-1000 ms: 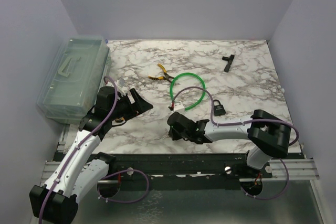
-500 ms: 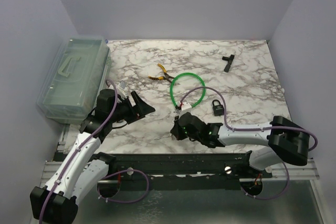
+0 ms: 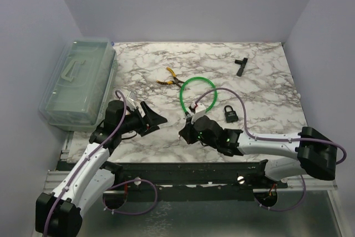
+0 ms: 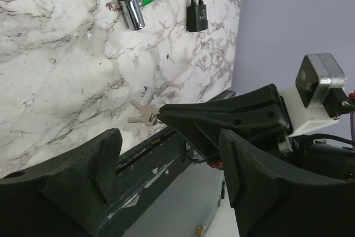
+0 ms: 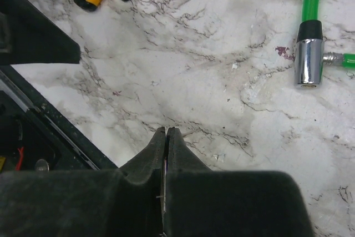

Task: Unlock with the key

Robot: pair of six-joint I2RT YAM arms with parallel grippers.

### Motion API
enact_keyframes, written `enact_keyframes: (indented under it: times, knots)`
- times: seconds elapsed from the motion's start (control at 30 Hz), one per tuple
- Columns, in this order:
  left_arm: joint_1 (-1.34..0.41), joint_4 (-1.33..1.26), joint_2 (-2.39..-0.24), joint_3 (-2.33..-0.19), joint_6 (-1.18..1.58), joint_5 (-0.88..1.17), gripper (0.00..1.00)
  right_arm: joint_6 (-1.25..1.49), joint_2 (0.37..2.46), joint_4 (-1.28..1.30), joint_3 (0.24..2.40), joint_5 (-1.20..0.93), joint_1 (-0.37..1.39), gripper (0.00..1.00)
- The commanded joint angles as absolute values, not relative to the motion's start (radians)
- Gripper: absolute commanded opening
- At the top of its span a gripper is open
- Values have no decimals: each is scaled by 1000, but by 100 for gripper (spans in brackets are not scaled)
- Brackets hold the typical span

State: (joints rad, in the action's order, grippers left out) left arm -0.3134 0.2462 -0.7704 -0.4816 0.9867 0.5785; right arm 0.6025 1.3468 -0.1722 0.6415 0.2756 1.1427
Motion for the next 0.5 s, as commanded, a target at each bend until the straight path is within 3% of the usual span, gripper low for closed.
enact_keyframes:
  times: [0.0, 0.2, 0.47]
  knots:
    - [-314, 52, -752, -399, 1113, 652, 76, 575, 1279, -173, 662, 305, 1129, 0]
    - [-334, -209, -779, -282, 1282, 658, 72, 577, 1221, -176, 674, 293, 1124, 0]
    - [-403, -337, -833, -271, 1401, 593, 66, 572, 1180, -222, 680, 256, 1115, 0]
